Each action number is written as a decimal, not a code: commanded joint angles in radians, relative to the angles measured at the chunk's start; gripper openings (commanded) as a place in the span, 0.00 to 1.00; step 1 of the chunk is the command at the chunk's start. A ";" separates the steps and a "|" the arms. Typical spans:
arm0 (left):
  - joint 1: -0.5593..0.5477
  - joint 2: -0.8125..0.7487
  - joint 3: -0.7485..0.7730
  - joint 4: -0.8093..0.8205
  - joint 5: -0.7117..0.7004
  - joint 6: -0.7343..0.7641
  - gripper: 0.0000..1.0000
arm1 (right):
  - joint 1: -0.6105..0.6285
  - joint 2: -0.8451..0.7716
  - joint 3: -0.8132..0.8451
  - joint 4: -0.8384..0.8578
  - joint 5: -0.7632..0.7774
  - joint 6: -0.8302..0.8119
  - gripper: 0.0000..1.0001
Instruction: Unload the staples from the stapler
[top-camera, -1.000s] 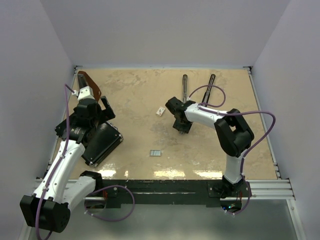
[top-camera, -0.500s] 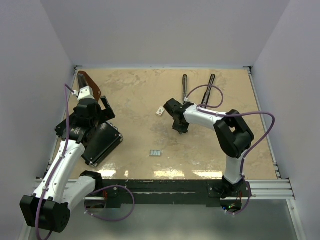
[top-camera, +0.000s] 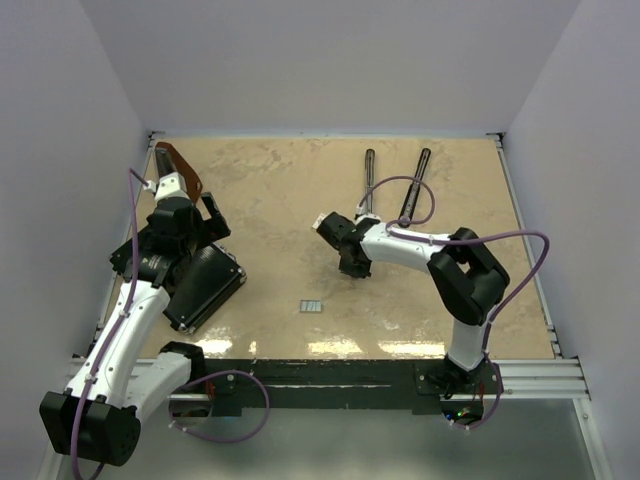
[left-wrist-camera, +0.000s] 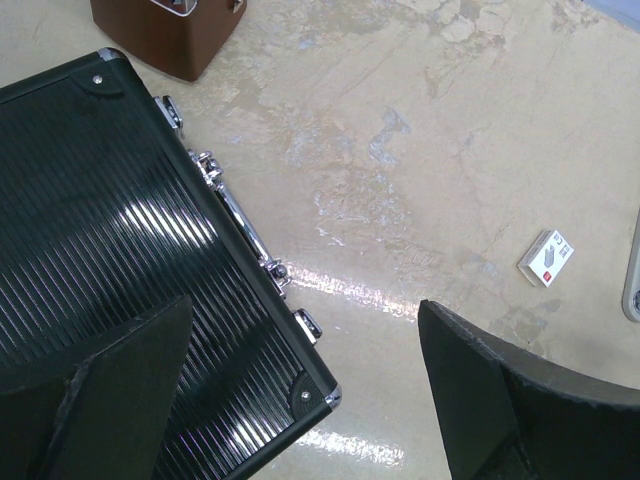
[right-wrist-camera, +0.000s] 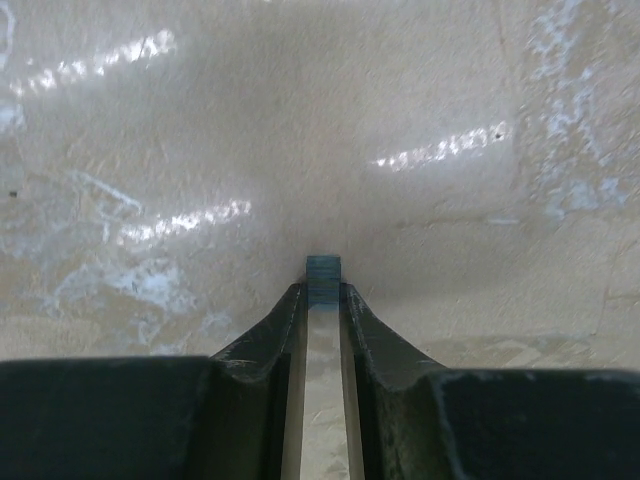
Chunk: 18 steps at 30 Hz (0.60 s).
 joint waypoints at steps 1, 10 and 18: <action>0.004 -0.020 -0.007 0.037 0.001 0.011 1.00 | 0.068 -0.033 -0.008 -0.036 -0.001 -0.002 0.18; 0.004 -0.023 -0.010 0.037 -0.002 0.012 0.99 | 0.183 -0.085 0.009 -0.047 -0.039 0.021 0.15; 0.004 -0.020 -0.008 0.036 -0.001 0.012 0.99 | 0.254 -0.108 0.029 -0.039 -0.069 0.051 0.14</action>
